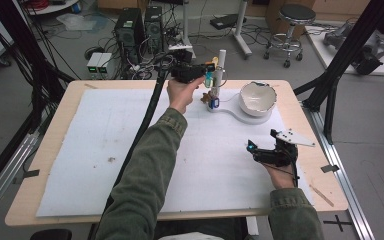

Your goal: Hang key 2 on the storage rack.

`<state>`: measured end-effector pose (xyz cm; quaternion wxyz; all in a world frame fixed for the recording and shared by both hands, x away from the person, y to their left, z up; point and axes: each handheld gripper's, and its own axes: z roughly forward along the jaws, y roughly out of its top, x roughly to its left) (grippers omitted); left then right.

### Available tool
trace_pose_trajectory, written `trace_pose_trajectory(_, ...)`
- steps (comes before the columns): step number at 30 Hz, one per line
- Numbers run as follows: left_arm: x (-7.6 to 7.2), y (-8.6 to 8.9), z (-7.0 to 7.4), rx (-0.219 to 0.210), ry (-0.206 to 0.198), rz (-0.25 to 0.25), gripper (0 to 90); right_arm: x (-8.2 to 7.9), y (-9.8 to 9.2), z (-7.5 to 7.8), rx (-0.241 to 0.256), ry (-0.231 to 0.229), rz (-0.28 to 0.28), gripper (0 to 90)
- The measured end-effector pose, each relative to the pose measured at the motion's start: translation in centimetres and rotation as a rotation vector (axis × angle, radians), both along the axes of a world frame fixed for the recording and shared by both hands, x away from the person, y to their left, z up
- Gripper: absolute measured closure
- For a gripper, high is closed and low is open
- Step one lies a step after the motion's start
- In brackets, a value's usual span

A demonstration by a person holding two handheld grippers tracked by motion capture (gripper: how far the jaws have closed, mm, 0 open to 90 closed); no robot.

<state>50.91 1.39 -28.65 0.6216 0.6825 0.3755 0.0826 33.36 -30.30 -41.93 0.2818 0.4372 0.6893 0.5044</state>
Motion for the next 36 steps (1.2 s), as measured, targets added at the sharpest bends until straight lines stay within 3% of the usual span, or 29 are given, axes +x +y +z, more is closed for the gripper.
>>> trace_pose_trajectory(6, -0.8, 0.2, -0.3, 0.038, -0.017, -0.017, 72.7, -0.1, 0.0, 0.0, -0.007, 0.0, 0.002, 0.5)
trace_pose_trajectory(10, -0.9, 1.0, -0.7, 0.044, -0.007, -0.019, 57.9, -0.1, -0.1, 0.0, -0.009, 0.0, 0.0, 0.5)
trace_pose_trajectory(13, -1.2, 1.7, -0.9, 0.052, -0.01, 0.045, 39.1, -0.1, -0.1, 0.0, -0.009, 0.002, 0.001, 0.5)
trace_pose_trajectory(17, -1.5, 2.7, -0.8, 0.032, -0.011, 0.045, 27.6, -0.1, 0.0, 0.0, -0.015, 0.001, 0.0, 0.5)
trace_pose_trajectory(25, -1.9, 4.3, -0.6, 0.084, 0.021, 0.052, 2.3, -0.1, 0.0, 0.0, -0.015, 0.003, -0.003, 0.5)
trace_pose_trajectory(36, -2.9, 7.4, -1.3, 0.098, -0.006, 0.086, 1.6, -0.1, 0.1, 0.0, -0.015, 0.006, 0.0, 0.5)
